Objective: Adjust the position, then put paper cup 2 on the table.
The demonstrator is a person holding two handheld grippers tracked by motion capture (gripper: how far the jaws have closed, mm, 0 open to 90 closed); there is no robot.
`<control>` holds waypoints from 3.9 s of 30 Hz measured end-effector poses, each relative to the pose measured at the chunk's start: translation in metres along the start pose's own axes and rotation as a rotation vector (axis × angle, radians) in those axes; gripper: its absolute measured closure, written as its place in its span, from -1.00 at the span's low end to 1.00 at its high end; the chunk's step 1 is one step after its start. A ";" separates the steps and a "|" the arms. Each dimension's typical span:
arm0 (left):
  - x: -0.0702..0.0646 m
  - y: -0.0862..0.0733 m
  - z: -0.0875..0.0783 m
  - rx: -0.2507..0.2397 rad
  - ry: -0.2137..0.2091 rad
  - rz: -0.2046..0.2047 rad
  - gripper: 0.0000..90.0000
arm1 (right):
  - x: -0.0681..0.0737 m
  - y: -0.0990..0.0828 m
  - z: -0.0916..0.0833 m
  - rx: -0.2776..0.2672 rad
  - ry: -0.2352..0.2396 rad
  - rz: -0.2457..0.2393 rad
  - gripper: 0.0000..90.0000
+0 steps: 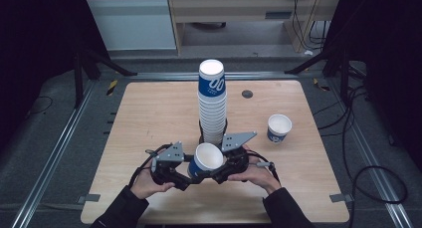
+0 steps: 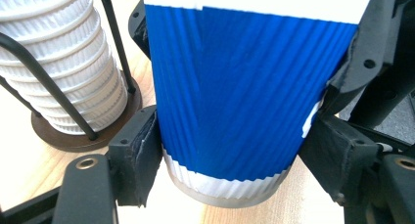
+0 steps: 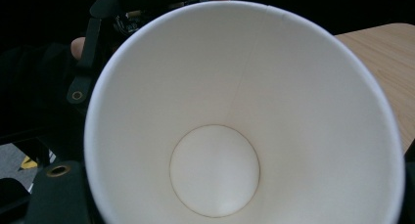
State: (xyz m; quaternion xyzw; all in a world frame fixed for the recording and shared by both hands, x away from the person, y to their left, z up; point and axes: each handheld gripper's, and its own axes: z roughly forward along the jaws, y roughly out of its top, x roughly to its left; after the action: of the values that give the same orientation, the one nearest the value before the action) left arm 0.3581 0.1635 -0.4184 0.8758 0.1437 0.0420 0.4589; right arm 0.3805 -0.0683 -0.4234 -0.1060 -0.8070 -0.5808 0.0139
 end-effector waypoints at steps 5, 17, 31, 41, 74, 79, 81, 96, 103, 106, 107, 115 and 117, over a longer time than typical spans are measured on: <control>0.001 0.000 0.000 0.000 0.001 0.000 -0.41 | 0.000 0.000 -0.001 -0.001 -0.005 -0.005 -0.55; 0.009 -0.007 -0.004 0.033 0.035 -0.021 -0.48 | -0.004 0.005 -0.024 -0.021 -0.085 -0.020 -0.55; 0.026 -0.016 -0.014 0.035 0.155 -0.114 -0.53 | -0.011 0.001 -0.063 -0.021 -0.277 0.009 -0.55; 0.038 -0.021 -0.028 0.005 0.244 -0.188 -0.53 | -0.014 -0.006 -0.081 0.023 -0.394 0.029 -0.55; 0.063 -0.035 -0.051 -0.018 0.416 -0.339 -0.59 | -0.021 -0.040 -0.131 0.256 -0.737 0.207 -0.56; 0.064 -0.037 -0.052 -0.012 0.420 -0.338 -0.58 | -0.030 -0.051 -0.124 0.310 -0.754 0.233 -0.56; 0.063 -0.038 -0.051 -0.009 0.421 -0.336 -0.58 | -0.033 -0.054 -0.121 0.322 -0.768 0.239 -0.56; 0.065 -0.040 -0.049 0.001 0.419 -0.341 -0.58 | -0.051 -0.073 -0.110 0.368 -0.783 0.295 -0.58; 0.066 -0.041 -0.048 0.007 0.418 -0.344 -0.58 | -0.054 -0.076 -0.108 0.387 -0.788 0.298 -0.60; 0.066 -0.041 -0.048 0.011 0.416 -0.340 -0.58 | -0.054 -0.077 -0.107 0.399 -0.790 0.294 -0.64; 0.066 -0.041 -0.048 0.012 0.416 -0.337 -0.58 | -0.054 -0.077 -0.107 0.400 -0.792 0.294 -0.70; 0.065 -0.040 -0.053 -0.006 0.420 -0.338 -0.59 | -0.050 -0.075 -0.115 0.376 -0.801 0.290 -0.86; 0.065 -0.039 -0.055 -0.011 0.423 -0.338 -0.59 | -0.047 -0.073 -0.119 0.361 -0.808 0.295 -0.88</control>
State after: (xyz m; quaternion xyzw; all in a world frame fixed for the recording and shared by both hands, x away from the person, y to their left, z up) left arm 0.4001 0.2471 -0.4225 0.8086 0.3802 0.1475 0.4241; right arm 0.4002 -0.2099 -0.4598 -0.4332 -0.8123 -0.3348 -0.2011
